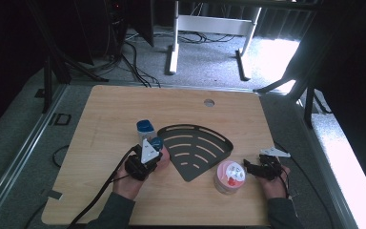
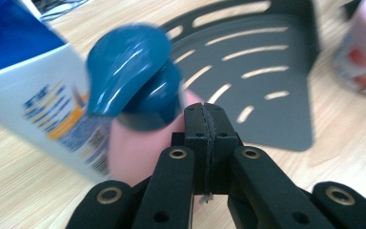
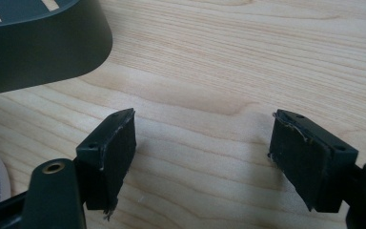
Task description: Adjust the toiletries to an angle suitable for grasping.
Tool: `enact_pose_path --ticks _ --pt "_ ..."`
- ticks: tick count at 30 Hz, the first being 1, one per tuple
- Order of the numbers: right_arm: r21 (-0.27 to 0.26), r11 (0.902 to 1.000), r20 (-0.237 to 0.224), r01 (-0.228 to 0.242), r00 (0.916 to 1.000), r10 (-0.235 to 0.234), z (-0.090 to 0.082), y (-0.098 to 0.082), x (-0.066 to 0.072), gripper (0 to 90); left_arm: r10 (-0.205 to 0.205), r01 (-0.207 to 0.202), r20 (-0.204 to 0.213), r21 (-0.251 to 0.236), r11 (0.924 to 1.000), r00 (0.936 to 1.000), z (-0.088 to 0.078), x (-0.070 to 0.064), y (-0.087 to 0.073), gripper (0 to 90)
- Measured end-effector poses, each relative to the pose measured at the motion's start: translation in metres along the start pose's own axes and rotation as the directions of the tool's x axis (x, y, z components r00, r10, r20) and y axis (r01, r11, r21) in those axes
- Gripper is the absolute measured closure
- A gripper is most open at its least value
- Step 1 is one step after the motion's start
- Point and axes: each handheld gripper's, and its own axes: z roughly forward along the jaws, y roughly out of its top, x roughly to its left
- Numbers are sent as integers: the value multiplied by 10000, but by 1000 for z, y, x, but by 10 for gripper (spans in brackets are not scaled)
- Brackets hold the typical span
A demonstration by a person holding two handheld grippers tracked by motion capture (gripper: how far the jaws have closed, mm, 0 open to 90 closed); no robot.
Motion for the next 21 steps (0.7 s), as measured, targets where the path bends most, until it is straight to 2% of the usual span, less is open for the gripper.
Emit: enact_pose_path --ticks 4,7,11,17,21 --pt "2 10000 -1 -7 10000 7 0 0 0 236 111 -109 100 -179 9998 9999 4 -3 6 896" --pt "-1 10000 0 2 10000 -2 0 0 0 236 79 -79 -50 -87 9999 10000 10 -1 6 896" --pt "4 10000 -2 1 10000 -1 0 0 0 236 87 -86 41 -100 9999 10000 12 -1 6 897" --pt "0 10000 -1 3 10000 -3 0 0 0 235 185 -181 -441 92 9998 9989 11 3 5 897" --pt "2 10000 -4 -11 10000 11 0 0 0 235 215 -211 -404 109 9997 9989 11 7 5 897"
